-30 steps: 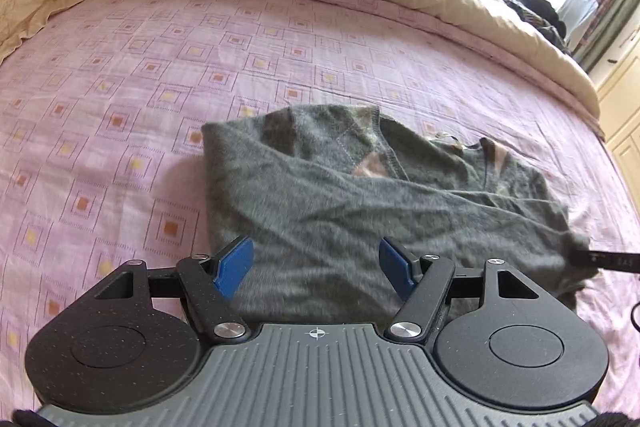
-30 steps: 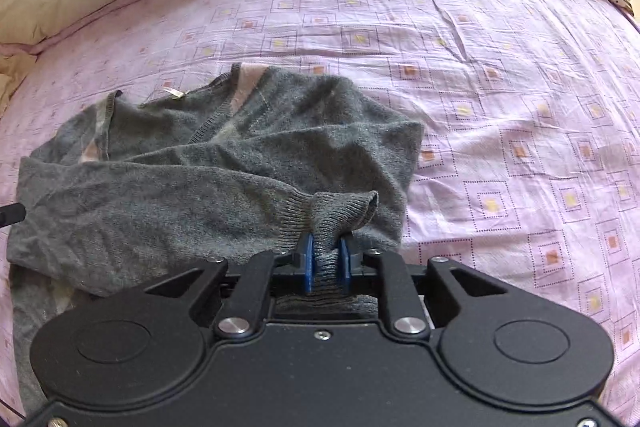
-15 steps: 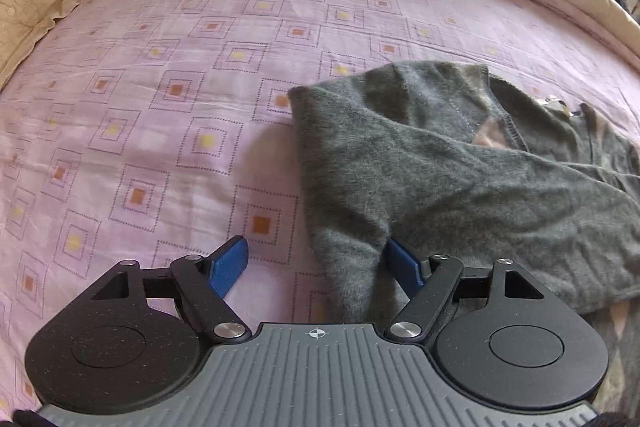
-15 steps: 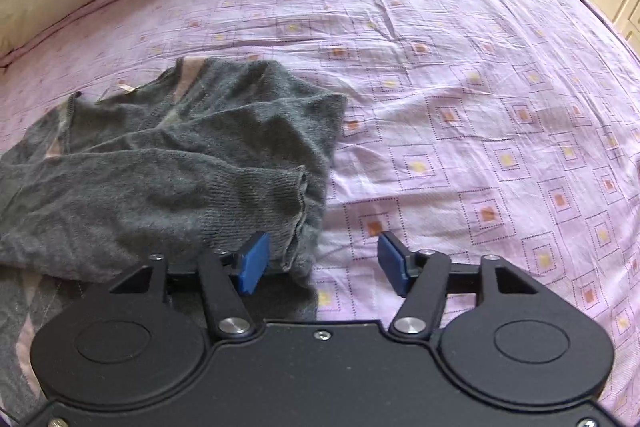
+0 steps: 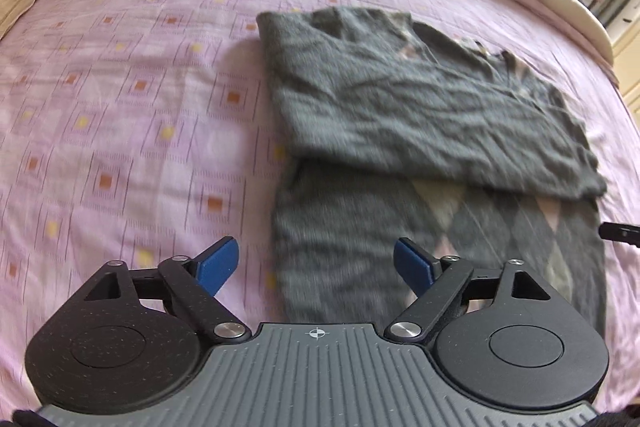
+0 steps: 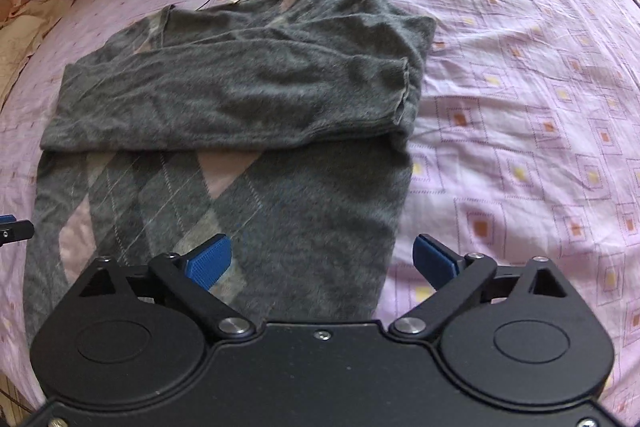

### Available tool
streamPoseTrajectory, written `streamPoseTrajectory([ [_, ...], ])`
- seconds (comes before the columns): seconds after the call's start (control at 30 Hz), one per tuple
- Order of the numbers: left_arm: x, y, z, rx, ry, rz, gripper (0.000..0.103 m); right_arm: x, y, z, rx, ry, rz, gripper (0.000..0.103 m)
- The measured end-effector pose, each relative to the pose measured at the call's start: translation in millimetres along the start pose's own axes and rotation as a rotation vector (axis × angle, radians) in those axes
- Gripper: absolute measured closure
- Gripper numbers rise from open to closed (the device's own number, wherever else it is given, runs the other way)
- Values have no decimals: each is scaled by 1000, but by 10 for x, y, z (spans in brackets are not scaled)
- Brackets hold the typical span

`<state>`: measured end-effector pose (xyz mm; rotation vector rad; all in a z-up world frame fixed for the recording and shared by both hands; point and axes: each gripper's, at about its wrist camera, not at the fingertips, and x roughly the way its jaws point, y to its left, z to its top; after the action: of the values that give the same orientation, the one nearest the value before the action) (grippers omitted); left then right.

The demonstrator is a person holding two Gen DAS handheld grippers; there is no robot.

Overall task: Fold small clothes
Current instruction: 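Move both tools to the sweater hem and close the right tool on it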

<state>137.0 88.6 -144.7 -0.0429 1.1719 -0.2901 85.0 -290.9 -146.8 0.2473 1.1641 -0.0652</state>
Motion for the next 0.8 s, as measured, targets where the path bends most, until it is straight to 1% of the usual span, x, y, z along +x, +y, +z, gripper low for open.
streamPoseTrajectory([
  [0.13,-93,-53,-240,32,20,10,18,-49,107,-222,-14,25,1,1],
  [0.3,-196,-83,-483,63,44,-16,18,-134,167,-501,6,48,-3,1],
  [0.43,-264,-95,-651,104,64,-51,18,-208,223,-743,12,70,3,1],
  [0.63,-310,-88,-916,189,120,-104,18,-304,270,-1139,21,112,17,0],
  [0.8,-339,-65,-1112,212,157,-132,17,-309,281,-1408,11,154,44,1],
])
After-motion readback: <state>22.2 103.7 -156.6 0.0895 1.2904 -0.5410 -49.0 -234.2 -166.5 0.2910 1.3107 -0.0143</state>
